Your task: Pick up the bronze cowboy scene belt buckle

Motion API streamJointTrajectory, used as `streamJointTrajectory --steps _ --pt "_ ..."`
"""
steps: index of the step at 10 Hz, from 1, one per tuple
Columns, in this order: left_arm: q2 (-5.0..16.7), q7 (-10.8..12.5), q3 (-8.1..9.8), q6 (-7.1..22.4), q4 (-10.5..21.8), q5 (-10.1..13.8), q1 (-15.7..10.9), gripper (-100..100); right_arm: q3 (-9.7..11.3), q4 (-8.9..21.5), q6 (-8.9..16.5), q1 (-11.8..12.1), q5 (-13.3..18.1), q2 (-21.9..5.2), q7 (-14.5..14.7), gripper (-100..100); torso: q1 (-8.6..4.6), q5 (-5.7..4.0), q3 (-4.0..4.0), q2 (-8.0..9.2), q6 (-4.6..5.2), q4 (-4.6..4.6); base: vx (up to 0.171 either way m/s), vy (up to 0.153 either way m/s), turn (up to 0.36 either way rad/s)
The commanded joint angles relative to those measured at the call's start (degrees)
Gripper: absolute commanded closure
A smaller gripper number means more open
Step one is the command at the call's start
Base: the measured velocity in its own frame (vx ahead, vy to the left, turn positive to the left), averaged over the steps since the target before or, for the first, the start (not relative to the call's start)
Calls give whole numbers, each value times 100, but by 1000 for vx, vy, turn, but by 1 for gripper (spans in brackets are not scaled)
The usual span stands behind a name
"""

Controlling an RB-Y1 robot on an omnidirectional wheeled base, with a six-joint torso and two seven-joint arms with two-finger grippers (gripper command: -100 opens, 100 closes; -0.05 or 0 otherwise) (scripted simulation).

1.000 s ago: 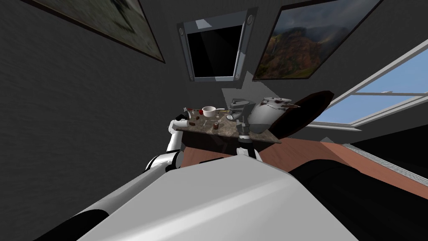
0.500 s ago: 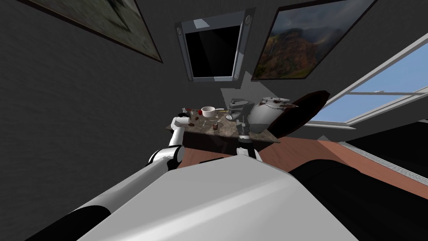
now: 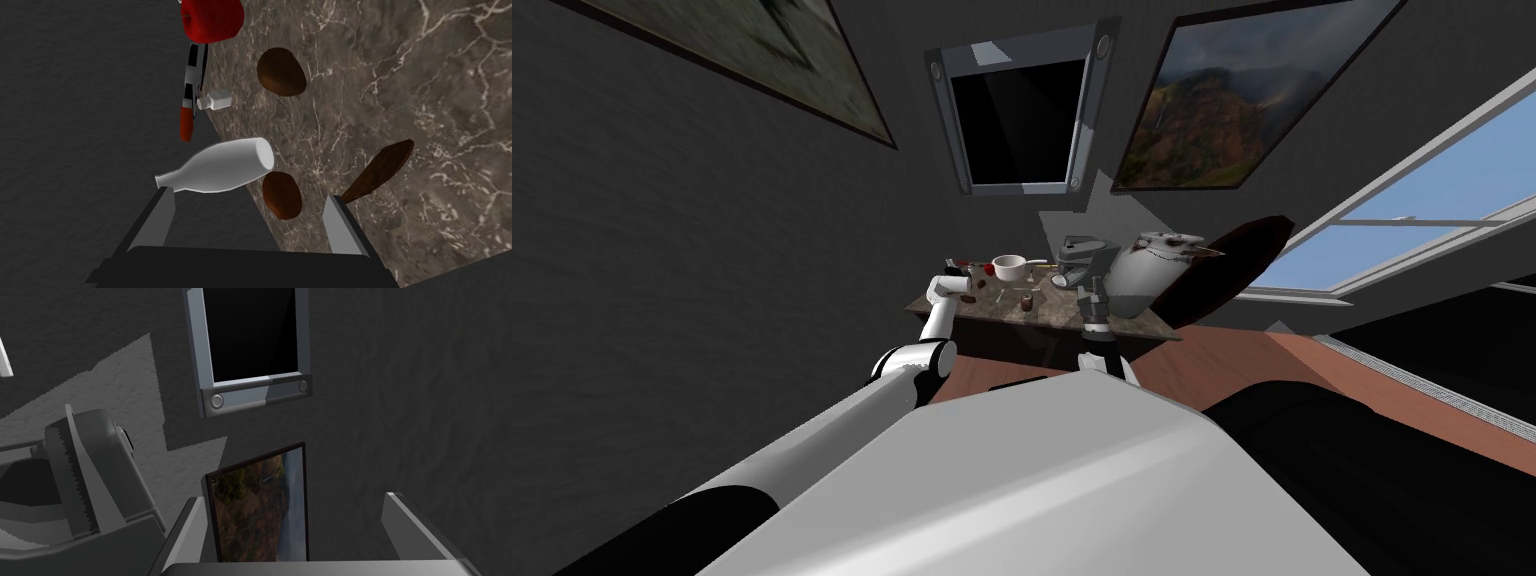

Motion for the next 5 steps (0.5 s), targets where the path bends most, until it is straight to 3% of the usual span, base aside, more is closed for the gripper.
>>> streamJointTrajectory --steps 1,2,3,4,5 --pt "-12 -8 5 286 198 -20 -110 -100 0 0 0 0 0 0 0 0 0 0 0 0 0 0 34 24 -42" --pt "-12 -8 5 305 198 -20 -110 -100 0 0 0 0 0 0 0 0 3 1 -2 -2 -2 -1 19 12 -1" --pt "-25 -25 15 538 499 -63 -364 -100 0 0 0 0 0 0 0 0 2 1 0 2 -4 -1 32 16 -74" --pt "-25 -25 15 661 585 -63 -364 -100 0 0 0 0 0 0 0 0 1 0 -1 -2 0 -1 34 25 -41" --pt "-37 -47 20 844 728 -107 -563 -100 0 0 0 0 0 0 0 0 4 2 -2 -2 -3 -2 54 53 -52"
